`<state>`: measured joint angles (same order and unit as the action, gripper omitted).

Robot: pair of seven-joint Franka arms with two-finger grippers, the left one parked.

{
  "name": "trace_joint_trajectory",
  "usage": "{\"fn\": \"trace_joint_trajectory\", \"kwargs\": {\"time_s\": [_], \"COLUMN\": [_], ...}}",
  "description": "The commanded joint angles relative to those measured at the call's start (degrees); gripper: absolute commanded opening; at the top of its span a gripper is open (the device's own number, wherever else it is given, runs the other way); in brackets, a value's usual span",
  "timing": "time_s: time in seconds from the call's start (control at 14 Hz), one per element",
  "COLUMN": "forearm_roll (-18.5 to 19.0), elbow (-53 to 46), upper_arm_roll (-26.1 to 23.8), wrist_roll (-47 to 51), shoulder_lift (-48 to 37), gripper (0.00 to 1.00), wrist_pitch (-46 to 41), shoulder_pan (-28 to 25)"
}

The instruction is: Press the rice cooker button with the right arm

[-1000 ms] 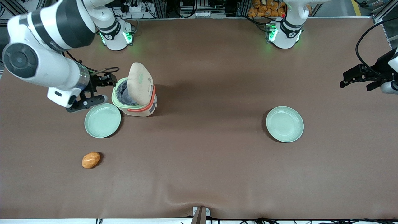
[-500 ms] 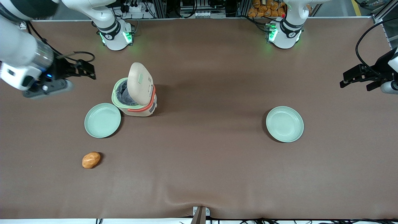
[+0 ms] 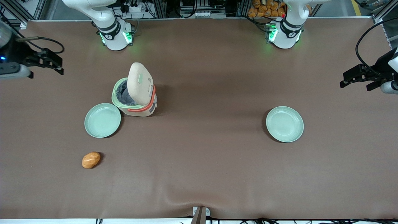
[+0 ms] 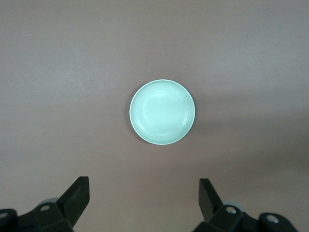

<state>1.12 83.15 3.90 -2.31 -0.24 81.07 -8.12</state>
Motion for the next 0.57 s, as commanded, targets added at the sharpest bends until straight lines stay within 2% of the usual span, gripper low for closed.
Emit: {"fn": "trace_joint_trajectory", "kwargs": {"time_s": [0.0, 0.14, 0.5], "forearm_roll": [0.6, 0.6, 0.2], "elbow": [0.3, 0.8, 1.8], "upper_arm_roll": [3.2, 4.7, 4.8], "wrist_roll": [-1.4, -3.4, -3.0], "shoulder_lift": [-0.8, -0.7, -0.6], "gripper": [1.00, 1.00, 1.00], "wrist_pitch": [-2.6, -3.8, -5.0], "shoulder_pan": [0.4, 0.4, 0.2]}}
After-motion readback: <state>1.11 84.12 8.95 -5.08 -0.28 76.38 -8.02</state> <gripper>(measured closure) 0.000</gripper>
